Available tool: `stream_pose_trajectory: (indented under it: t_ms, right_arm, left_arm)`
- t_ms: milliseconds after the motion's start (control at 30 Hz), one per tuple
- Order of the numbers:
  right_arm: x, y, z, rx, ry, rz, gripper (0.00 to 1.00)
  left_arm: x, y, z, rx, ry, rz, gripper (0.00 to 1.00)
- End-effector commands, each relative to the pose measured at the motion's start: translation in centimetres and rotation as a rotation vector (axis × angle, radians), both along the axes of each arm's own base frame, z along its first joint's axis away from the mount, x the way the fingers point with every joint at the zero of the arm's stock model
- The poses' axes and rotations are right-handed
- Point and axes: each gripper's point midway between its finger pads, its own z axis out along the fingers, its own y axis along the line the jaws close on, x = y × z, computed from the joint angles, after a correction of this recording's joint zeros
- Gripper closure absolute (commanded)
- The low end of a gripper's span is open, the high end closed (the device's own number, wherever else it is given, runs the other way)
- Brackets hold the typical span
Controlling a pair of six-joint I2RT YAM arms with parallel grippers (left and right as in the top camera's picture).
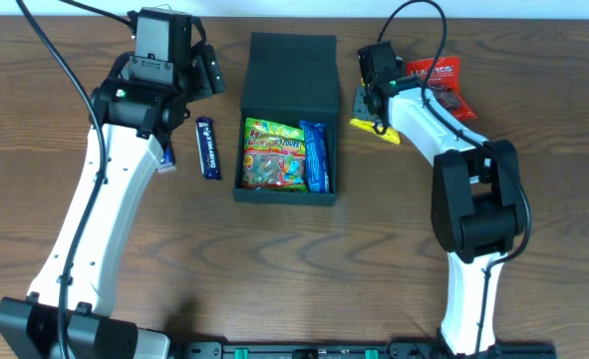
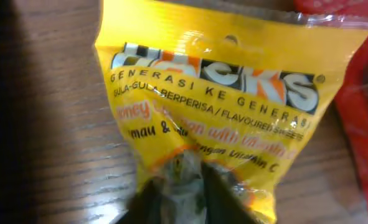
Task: Pack container
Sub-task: 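Grasp the yellow Hacks bag with the right gripper, then lower the yellow bag into the box and release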
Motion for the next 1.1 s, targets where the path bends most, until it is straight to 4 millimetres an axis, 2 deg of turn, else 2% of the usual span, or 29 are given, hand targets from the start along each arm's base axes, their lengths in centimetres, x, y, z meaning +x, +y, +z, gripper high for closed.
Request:
stream_pose_trajectory:
  t_ms: [0, 67, 233, 333, 400, 467, 500, 567, 667, 733, 867, 967, 1067]
  right_arm:
    - [-1.9, 0.0, -1.9, -0.022, 0.093, -0.004, 0.97]
    - [-1.8, 0.1, 0.2, -0.021, 0.090, -0.003, 0.99]
    - [-1.4, 1.3, 7.6, 0.029, 0.024, 0.022, 0.98]
    - [-2.3, 4.0, 12.6, 0.124, -0.024, 0.087, 0.99]
    - [-3.6, 6.8, 15.5, 0.191, -0.055, 0.174, 0.98]
    - [-5.1, 10.1, 16.9, 0.240, -0.056, 0.303, 0.98]
    - [-5.9, 11.5, 17.1, 0.256, -0.050, 0.361, 0.98]
    - [-8.3, 15.6, 16.9, 0.292, -0.012, 0.542, 0.98]
    - [-10.6, 18.7, 15.6, 0.237, 0.024, 0.728, 0.98]
    - [-11.8, 19.8, 14.6, 0.178, 0.042, 0.857, 0.98]
    - [-13.8, 21.3, 12.3, 0.007, 0.055, 1.234, 0.99]
    - [-14.1, 21.6, 10.9, -0.059, 0.062, 1.378, 0.99]
    - [-13.4, 22.0, 9.7, -0.098, 0.047, 1.453, 0.99]
  left_arm:
    - [0.1, 0.2, 0.0, 0.023, 0.001, -0.008, 0.05]
    - [0.3, 0.5, 0.1, 0.054, -0.004, -0.021, 0.05]
    - [0.8, 2.4, 0.7, 0.098, -0.027, 0.016, 0.05]
    - [1.2, 4.5, 1.0, 0.095, -0.046, 0.064, 0.05]
    - [1.4, 6.3, 1.2, 0.095, -0.053, 0.104, 0.05]
    - [1.4, 7.9, 1.3, 0.095, -0.057, 0.140, 0.05]
    - [1.4, 8.5, 1.3, 0.095, -0.058, 0.154, 0.05]
    - [1.3, 9.5, 1.3, 0.095, -0.058, 0.176, 0.05]
    - [1.3, 9.9, 1.3, 0.096, -0.058, 0.184, 0.05]
    - [1.3, 9.9, 1.4, 0.099, -0.059, 0.181, 0.05]
    - [1.3, 9.9, 1.3, 0.104, -0.057, 0.177, 0.05]
    - [1.3, 9.9, 1.3, 0.104, -0.056, 0.176, 0.05]
    - [1.3, 9.9, 1.3, 0.104, -0.057, 0.176, 0.05]
